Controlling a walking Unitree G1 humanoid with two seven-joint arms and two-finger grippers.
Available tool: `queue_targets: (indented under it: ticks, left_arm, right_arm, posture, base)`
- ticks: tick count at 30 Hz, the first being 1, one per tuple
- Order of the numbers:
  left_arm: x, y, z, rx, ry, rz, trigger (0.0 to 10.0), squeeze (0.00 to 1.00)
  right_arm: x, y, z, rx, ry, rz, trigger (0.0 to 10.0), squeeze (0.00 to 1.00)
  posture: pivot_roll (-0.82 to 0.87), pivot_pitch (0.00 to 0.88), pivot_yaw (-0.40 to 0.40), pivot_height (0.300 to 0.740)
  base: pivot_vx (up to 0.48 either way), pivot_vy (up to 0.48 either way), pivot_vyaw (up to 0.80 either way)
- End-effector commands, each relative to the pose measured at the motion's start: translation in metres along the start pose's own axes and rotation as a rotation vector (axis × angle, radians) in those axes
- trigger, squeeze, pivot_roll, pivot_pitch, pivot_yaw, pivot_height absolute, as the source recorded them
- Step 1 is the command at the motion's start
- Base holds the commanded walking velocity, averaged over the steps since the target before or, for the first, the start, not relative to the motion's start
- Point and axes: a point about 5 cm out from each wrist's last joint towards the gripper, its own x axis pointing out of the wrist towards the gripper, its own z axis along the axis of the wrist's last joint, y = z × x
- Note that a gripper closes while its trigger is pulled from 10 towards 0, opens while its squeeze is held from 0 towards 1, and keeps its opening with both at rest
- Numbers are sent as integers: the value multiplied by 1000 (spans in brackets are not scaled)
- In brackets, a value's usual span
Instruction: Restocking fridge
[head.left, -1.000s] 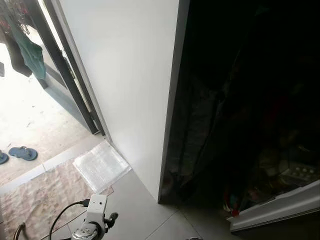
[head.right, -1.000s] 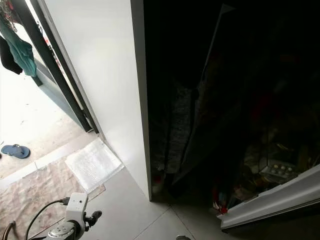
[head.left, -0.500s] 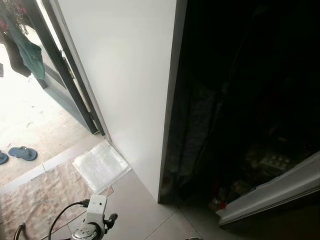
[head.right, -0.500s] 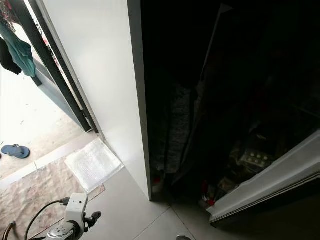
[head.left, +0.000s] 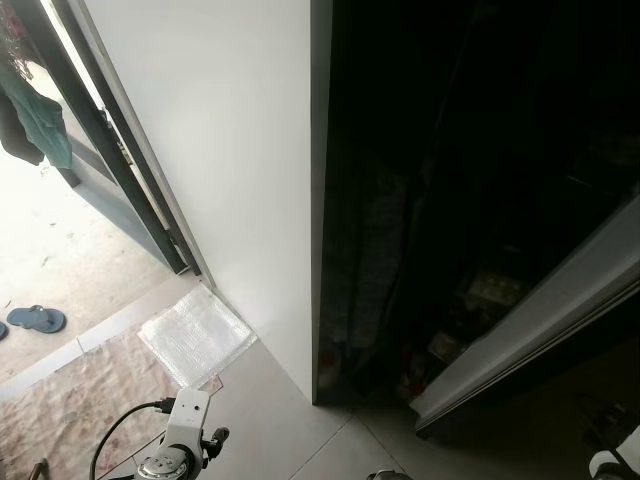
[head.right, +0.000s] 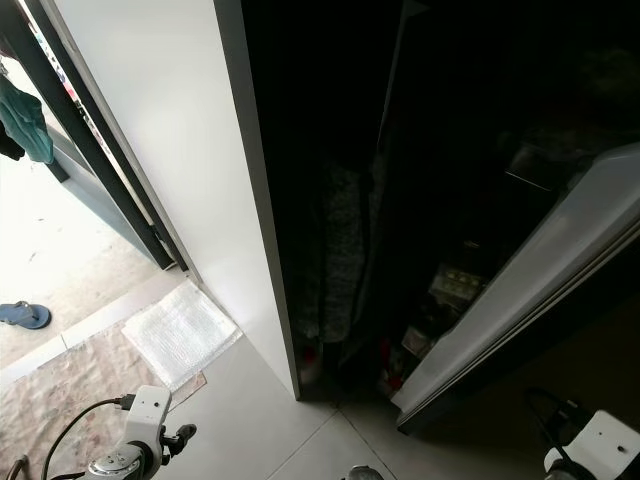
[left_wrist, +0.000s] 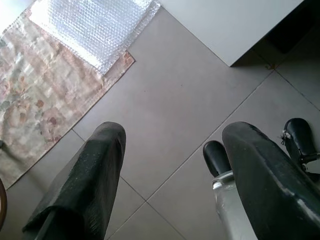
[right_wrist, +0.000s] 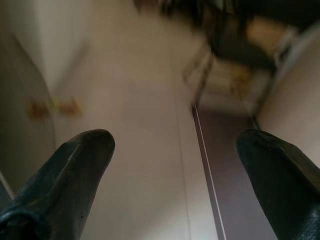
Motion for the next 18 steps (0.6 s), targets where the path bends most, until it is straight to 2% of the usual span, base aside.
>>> queue_targets:
  ticks: [1,7,8,11,18]
  left_arm:
    - [-3,0,-14,1,56,-3,10000,0]
    - [-3,0,-15,4,56,-5,10000,0]
    - [-4,0,-16,6,59,-7,10000,0]
    - [-4,0,-18,8,63,-8,10000,0]
    - [-5,0,-18,18,62,-10,10000,0]
  right_arm:
    - [-14,3,-11,-2,21,-3,10000,0]
    - [-14,3,3,17,-63,-40,10000,0]
    - [-17,-3,5,9,-81,-93,10000,0]
    - [-18,-10,6,10,-78,-151,10000,0]
    - [-5,-25,17,0,-82,-206,10000,0]
  posture:
    - [-279,125,49,740]
    - [-279,113,47,740]
    - [-282,112,47,740]
    - [-283,104,49,740]
    - [-287,93,48,740]
  base:
    - [0,0,0]
    - [0,0,0]
    - [0,0,0]
    - [0,0,0]
    - [0,0,0]
